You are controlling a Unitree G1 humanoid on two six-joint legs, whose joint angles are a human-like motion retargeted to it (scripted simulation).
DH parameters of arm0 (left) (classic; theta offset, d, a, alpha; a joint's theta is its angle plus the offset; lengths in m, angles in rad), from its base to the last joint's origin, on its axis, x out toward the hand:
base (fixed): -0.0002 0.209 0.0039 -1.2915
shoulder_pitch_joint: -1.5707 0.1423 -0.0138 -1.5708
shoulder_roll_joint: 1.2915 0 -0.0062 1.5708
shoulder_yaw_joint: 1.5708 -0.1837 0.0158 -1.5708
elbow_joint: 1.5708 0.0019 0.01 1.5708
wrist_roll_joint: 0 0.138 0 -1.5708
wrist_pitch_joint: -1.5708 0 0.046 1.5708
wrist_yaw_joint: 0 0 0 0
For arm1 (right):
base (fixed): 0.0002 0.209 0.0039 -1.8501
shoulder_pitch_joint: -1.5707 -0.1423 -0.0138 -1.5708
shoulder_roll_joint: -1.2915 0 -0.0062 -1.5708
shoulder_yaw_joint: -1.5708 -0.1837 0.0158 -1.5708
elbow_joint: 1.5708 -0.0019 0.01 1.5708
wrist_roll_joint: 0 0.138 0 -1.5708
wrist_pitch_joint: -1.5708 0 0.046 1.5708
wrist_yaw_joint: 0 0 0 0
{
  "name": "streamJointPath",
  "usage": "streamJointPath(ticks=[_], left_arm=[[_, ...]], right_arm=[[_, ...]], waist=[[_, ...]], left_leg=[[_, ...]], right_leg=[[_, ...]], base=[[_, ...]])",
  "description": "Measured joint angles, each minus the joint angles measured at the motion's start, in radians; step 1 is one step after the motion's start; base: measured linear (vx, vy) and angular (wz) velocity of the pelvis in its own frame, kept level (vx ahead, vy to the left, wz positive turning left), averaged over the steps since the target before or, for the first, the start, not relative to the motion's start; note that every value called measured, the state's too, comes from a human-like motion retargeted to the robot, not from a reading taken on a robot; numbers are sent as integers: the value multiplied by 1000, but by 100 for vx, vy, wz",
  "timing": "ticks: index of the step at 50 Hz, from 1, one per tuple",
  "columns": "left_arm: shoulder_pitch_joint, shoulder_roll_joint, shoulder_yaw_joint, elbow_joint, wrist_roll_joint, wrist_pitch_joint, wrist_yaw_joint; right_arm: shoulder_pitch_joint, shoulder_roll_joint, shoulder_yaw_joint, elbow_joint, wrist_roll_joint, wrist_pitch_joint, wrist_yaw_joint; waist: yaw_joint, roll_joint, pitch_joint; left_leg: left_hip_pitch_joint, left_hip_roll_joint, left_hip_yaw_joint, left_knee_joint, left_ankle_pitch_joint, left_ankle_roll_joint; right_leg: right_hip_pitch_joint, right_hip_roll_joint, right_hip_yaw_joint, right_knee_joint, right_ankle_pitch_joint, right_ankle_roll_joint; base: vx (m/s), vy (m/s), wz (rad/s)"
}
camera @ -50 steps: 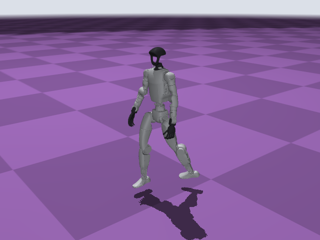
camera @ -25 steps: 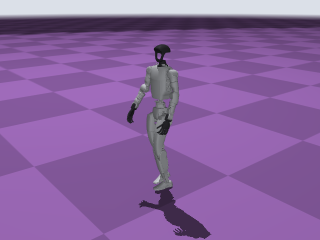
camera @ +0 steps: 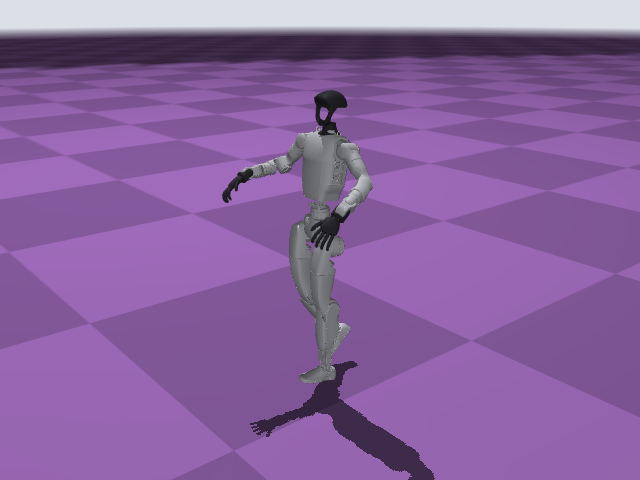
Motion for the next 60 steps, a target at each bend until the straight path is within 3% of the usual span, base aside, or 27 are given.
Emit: streamJointPath(ticks=[2, 5, 9, 13, 24, 33, 42, 60], left_arm=[[-27, 99, 11, -82, 3, -9, 7], [-76, 238, 30, -187, 4, -6, 2], [-168, 392, 36, -270, -13, -12, -3], [-280, 518, 25, -310, -55, -5, 27], [-510, 718, -66, -338, -157, 1, 79], [-559, 774, -76, -314, -215, -2, 51], [-548, 793, -51, -287, -238, -2, 37], [-582, 819, -81, -295, -206, -10, 36]], right_arm=[[-4, -101, -27, -74, -3, -7, 4], [-17, -247, -73, -155, 6, -2, 12], [-61, -422, -114, -197, 4, 4, 18], [-129, -572, -145, -196, -18, 25, 0], [-281, -830, -148, -116, -46, 48, -37], [-300, -899, -157, -90, 1, 49, -12], [-243, -900, -212, -109, 19, 52, -6], [-146, -880, -319, -133, 37, 47, -18]], waist=[[-14, 5, -1], [-27, 9, 7], [-44, -14, 29], [-53, -60, 70], [6, -86, 96], [-6, -106, 89], [-18, -140, 93], [-80, -117, 84]], left_leg=[[1, 11, -15, -13, 1, -20], [6, 21, -24, -27, -2, -54], [9, -2, -33, -35, -3, -80], [18, -52, -42, -41, -5, -78], [0, -44, -9, -6, -23, -47], [-14, -45, -33, -16, -5, -24], [-3, -41, 69, -22, -19, -28], [7, -27, 49, -24, -44, -43]], right_leg=[[-73, -2, -33, 96, -5, -7], [-149, -92, -173, 132, -121, -98], [-134, -204, -302, -107, -168, -184], [-60, -250, -306, -394, -138, -148], [20, -236, -276, -584, -110, -107], [17, -232, -298, -598, -102, -91], [-8, -252, -312, -594, -93, -78], [6, -238, -343, -599, -116, -85]], base=[[9, 2, 45], [7, 0, 34], [5, -5, 32], [3, -10, 23], [1, -10, -17], [0, -8, 13], [-1, -2, 2], [0, 0, 0]])
